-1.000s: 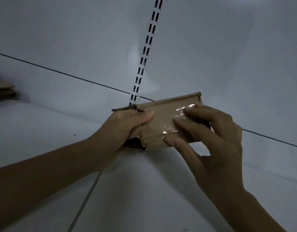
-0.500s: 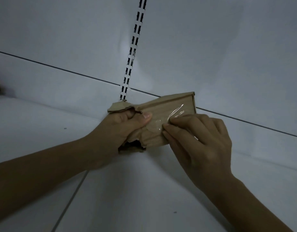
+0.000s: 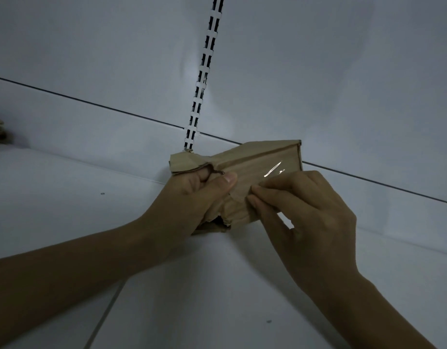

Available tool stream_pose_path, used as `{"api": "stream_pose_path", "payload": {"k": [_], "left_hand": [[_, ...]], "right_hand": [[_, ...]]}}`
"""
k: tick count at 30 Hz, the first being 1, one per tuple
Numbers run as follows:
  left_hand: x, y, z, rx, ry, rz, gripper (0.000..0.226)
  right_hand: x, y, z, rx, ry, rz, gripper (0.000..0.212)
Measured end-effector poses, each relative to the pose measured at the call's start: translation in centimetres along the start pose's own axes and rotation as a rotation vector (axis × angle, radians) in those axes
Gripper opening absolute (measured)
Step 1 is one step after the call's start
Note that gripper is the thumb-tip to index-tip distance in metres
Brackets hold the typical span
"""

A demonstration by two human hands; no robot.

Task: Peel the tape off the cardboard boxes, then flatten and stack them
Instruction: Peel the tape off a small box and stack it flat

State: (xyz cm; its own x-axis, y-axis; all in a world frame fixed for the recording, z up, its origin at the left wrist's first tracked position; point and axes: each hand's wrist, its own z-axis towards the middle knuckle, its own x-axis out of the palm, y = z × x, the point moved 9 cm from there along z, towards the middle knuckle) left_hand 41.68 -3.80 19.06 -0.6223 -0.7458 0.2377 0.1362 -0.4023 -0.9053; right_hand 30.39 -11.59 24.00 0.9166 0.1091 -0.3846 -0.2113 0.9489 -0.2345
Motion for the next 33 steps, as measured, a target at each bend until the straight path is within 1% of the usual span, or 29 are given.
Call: {"api": "stream_pose_path", "payload": {"k": [4, 6, 9, 10, 11, 12, 13, 14, 16, 17, 20, 21, 22, 23, 24, 26, 28, 29, 31, 32, 33], "left_hand": [[-0.1, 0.0, -0.2, 0.027, -0.019, 0.035, 0.02], [-0.4, -0.2, -0.2, 0.061, -0.042, 0.088, 0.019], [-0.6, -0.8, -0.4, 0.139, -0.101, 0.176, 0.015], [-0.9, -1.0, -0.5, 0.177, -0.133, 0.222, 0.023], [-1.0, -1.2, -0.6, 0.215, -0.152, 0.271, 0.04], [-0.9, -1.4, -0.7, 0.241, -0.149, 0.307, 0.052], [-1.0, -1.6, -0.8, 0.257, -0.157, 0.329, 0.056], [-1.1, -1.7, -0.7, 0.254, -0.16, 0.329, 0.051], [-1.3, -1.7, -0.6, 0.196, -0.175, 0.235, 0.026], [-1.4, -2.0, -0.6, 0.159, -0.189, 0.164, 0.015], [-2.0, -2.9, -0.3, 0.155, -0.205, -0.016, 0.014], [-2.1, -2.9, 0.0, 0.127, -0.21, -0.062, 0.017], [-2.3, -2.6, 0.4, 0.085, -0.204, -0.097, 0.019], [-2.6, -2.2, 0.7, 0.034, -0.206, -0.111, 0.018], [-2.9, -1.7, 1.0, -0.001, -0.205, -0.091, 0.023], [-2.9, -1.2, 1.3, -0.016, -0.163, -0.021, 0.029], [-2.8, -0.9, 1.2, -0.027, -0.127, 0.059, 0.057], [-2.6, -1.0, 1.0, -0.022, -0.104, 0.046, 0.052], [-1.7, -1.8, 0.6, 0.027, -0.046, 0.09, 0.014], [-1.3, -2.4, 0.1, 0.08, -0.036, 0.172, 0.02], [-1.2, -2.8, -0.4, 0.141, -0.032, 0.299, 0.031]], "right_hand": [[-0.2, 0.6, 0.0, -0.061, 0.003, -0.098, 0.011], [-0.4, 1.4, 0.0, -0.1, -0.005, -0.205, 0.009], [-0.2, 2.0, 0.1, -0.121, -0.007, -0.397, 0.015], [0.1, 1.8, 0.2, -0.115, 0.01, -0.445, 0.015], [0.5, 1.4, 0.2, -0.099, 0.034, -0.471, 0.015], [0.9, 0.8, 0.1, -0.071, 0.062, -0.46, 0.014], [1.3, 0.2, 0.1, -0.03, 0.09, -0.407, 0.013], [1.5, -0.6, 0.0, 0.029, 0.104, -0.313, 0.011], [1.4, -2.4, -0.2, 0.199, 0.097, -0.049, 0.009], [1.2, -3.2, -0.2, 0.291, 0.076, 0.07, 0.016], [0.9, -5.3, -0.5, 0.507, 0.006, 0.297, 0.053], [1.2, -5.6, -0.6, 0.57, 0.011, 0.394, 0.063], [1.5, -5.7, -0.6, 0.611, 0.018, 0.491, 0.067], [1.6, -5.5, -0.5, 0.605, 0.02, 0.551, 0.066], [1.5, -5.0, -0.3, 0.552, 0.024, 0.554, 0.061], [1.4, -4.0, -0.1, 0.453, 0.031, 0.511, 0.053], [1.6, -4.0, -0.2, 0.432, 0.042, 0.51, 0.052], [1.6, -4.2, -0.2, 0.437, 0.046, 0.519, 0.05], [1.9, -4.7, -0.6, 0.482, 0.063, 0.547, 0.042], [2.1, -5.1, -0.9, 0.514, 0.072, 0.575, 0.038], [2.3, -5.3, -1.1, 0.533, 0.086, 0.594, 0.037]]}}
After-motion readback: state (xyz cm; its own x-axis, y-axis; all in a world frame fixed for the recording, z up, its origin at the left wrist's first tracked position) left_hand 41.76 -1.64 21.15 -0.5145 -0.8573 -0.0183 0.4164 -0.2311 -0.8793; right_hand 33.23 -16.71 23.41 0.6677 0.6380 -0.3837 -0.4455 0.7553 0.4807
